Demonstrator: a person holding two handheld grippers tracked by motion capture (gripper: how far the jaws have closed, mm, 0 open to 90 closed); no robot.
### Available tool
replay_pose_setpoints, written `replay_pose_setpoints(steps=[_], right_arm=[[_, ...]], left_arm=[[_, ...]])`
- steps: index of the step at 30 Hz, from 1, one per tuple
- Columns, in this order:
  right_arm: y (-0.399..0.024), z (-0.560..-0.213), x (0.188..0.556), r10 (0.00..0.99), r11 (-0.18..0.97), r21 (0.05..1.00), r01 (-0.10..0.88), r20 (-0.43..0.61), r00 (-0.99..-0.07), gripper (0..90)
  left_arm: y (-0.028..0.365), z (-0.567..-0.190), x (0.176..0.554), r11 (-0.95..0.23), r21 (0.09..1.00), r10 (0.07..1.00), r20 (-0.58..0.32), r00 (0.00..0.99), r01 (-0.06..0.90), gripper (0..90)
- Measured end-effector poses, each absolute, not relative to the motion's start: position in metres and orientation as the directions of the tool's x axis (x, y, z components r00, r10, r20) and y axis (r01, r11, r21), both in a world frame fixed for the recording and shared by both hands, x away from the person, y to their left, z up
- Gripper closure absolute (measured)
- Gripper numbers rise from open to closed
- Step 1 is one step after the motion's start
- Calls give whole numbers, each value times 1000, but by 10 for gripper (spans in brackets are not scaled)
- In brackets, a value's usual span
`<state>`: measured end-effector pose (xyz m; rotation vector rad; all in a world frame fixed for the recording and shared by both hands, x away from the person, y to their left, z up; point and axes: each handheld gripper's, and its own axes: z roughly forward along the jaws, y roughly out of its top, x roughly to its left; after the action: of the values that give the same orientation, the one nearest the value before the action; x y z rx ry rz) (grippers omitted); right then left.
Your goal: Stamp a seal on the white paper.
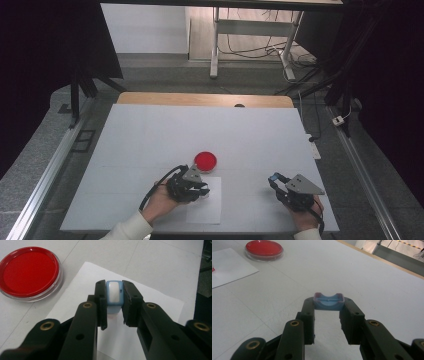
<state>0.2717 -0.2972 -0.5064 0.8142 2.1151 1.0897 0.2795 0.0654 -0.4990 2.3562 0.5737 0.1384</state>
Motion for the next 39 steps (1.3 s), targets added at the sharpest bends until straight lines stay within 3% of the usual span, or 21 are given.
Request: replay_pose_setpoints(steps=[39], right_arm=[[-295,-507,271,744,472,850,236,-240,-624,652]], left_arm=[[55,-499,273,-717,610,441,21,897,338,759]])
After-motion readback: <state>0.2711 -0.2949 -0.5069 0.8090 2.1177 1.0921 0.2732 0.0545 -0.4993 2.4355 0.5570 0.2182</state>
